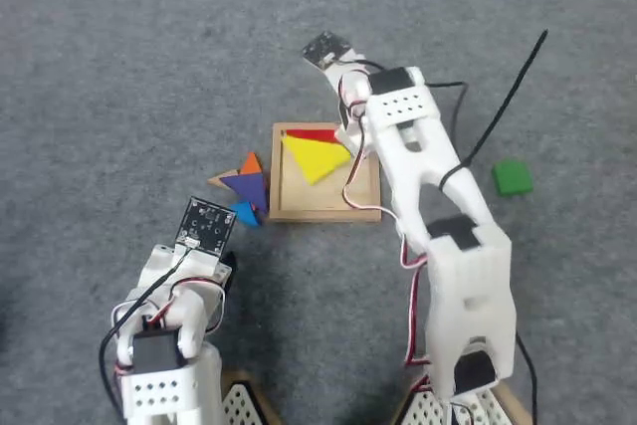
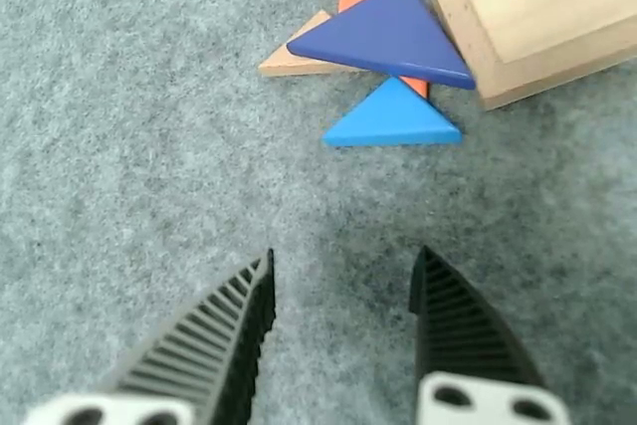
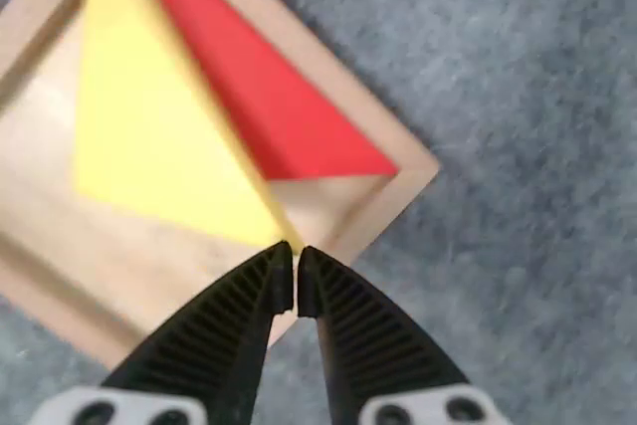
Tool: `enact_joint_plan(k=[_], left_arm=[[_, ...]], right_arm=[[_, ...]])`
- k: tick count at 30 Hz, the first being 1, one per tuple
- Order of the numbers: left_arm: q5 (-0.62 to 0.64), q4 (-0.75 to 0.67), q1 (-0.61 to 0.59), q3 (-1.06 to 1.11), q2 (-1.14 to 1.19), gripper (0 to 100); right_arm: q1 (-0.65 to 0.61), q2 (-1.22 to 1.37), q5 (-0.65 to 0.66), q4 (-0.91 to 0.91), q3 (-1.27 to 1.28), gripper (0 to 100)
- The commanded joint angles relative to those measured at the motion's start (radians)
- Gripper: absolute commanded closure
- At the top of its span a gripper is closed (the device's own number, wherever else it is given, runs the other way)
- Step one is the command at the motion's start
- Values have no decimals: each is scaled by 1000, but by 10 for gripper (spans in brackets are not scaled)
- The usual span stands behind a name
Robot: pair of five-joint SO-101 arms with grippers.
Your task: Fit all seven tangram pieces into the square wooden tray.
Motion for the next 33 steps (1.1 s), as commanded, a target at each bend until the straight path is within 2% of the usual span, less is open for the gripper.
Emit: enact_joint_plan(k=[1,5,9,13,25,28,33], left_arm=[[-14,9,-8,-8,-17,793],[-14,9,-8,-8,-17,793],[-14,9,-8,-8,-17,793],[-14,9,-8,-8,-17,793],[-14,9,-8,-8,-17,793],[-14,9,-8,-8,-17,793],[-14,9,-8,-8,-17,793]], right_arm=[[12,59,8,41,-181,988],[12,165,6,82,-358,987],[12,226,3,226,-512,989],[-5,240,-29,295,-629,987],[-107,196,-52,519,-677,988],[-125,117,-112,519,-522,987],[-120,-58,-81,461,-178,988]])
